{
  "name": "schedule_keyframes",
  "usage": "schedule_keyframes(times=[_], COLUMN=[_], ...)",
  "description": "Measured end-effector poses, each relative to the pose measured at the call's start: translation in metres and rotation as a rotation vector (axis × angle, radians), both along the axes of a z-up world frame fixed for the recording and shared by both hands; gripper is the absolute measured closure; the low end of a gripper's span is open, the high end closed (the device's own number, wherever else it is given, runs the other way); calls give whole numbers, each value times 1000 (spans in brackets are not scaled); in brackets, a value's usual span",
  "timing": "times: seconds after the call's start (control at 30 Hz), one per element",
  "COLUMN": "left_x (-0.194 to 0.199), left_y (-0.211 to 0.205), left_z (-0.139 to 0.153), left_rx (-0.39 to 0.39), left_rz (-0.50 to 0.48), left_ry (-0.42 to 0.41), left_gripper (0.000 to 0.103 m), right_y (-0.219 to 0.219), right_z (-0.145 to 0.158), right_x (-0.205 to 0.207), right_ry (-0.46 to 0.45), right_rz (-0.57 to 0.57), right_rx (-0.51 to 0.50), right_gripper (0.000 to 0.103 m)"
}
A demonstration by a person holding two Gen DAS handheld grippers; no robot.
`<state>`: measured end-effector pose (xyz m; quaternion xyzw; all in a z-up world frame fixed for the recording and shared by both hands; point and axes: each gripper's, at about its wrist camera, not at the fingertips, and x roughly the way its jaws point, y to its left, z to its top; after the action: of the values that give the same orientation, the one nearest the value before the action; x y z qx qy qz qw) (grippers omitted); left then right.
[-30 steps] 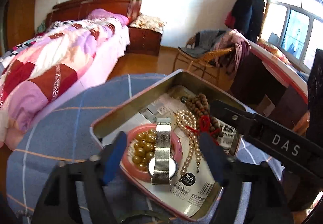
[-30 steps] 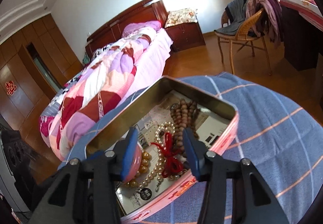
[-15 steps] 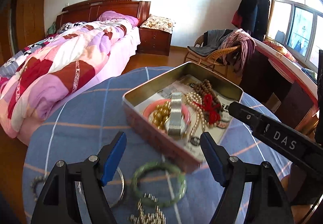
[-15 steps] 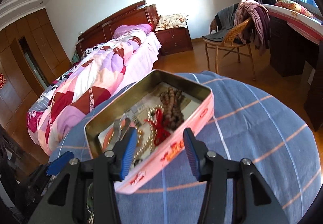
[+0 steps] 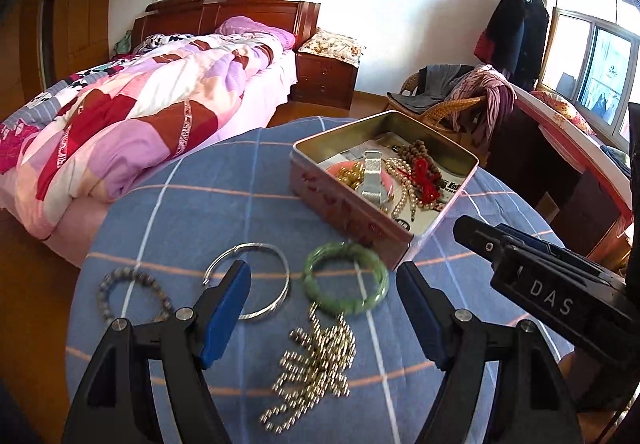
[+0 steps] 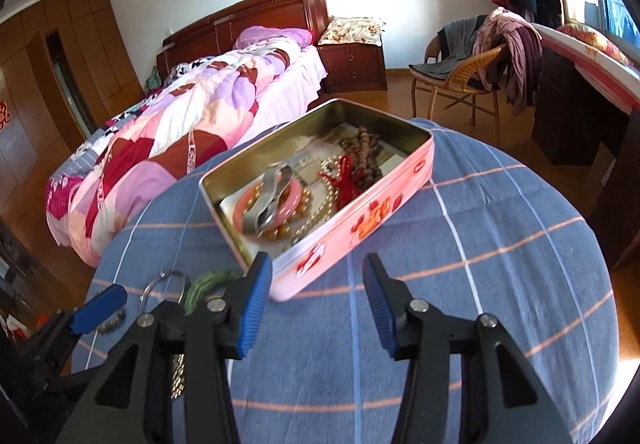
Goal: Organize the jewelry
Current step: 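Withdraw both tools from the tin back over the table, then grasp the silver bead strand with the right tool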
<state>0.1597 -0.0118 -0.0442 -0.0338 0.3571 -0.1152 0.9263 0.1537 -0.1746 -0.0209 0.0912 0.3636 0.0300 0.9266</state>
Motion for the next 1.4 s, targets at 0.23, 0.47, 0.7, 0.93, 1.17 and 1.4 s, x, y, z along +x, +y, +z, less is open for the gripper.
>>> schedule_keyframes(times=[0.23, 0.47, 0.7, 0.93, 1.17, 1.4], left_x=[-20, -38, -50, -54, -58, -54], left_y=[10, 13, 25, 44, 66, 90], left_z=[1, 3, 1, -14, -26, -28], left_rx=[-5, 12, 14, 40, 34, 35], left_rz=[15, 9, 25, 62, 90, 141], left_ry=[-8, -24, -17, 18, 55, 61], left_gripper=[28, 28, 28, 28, 28, 28], right_y=[8, 12, 17, 13, 24, 66], right_z=[2, 5, 5, -11, -20, -30], right_x=[-20, -34, -43, -50, -51, -41], right_ry=[1, -4, -4, 45, 72, 105], right_rz=[1, -8, 2, 10, 62, 182], right_rx=[-30, -60, -70, -66, -50, -32], right_gripper=[51, 51, 51, 51, 51, 51])
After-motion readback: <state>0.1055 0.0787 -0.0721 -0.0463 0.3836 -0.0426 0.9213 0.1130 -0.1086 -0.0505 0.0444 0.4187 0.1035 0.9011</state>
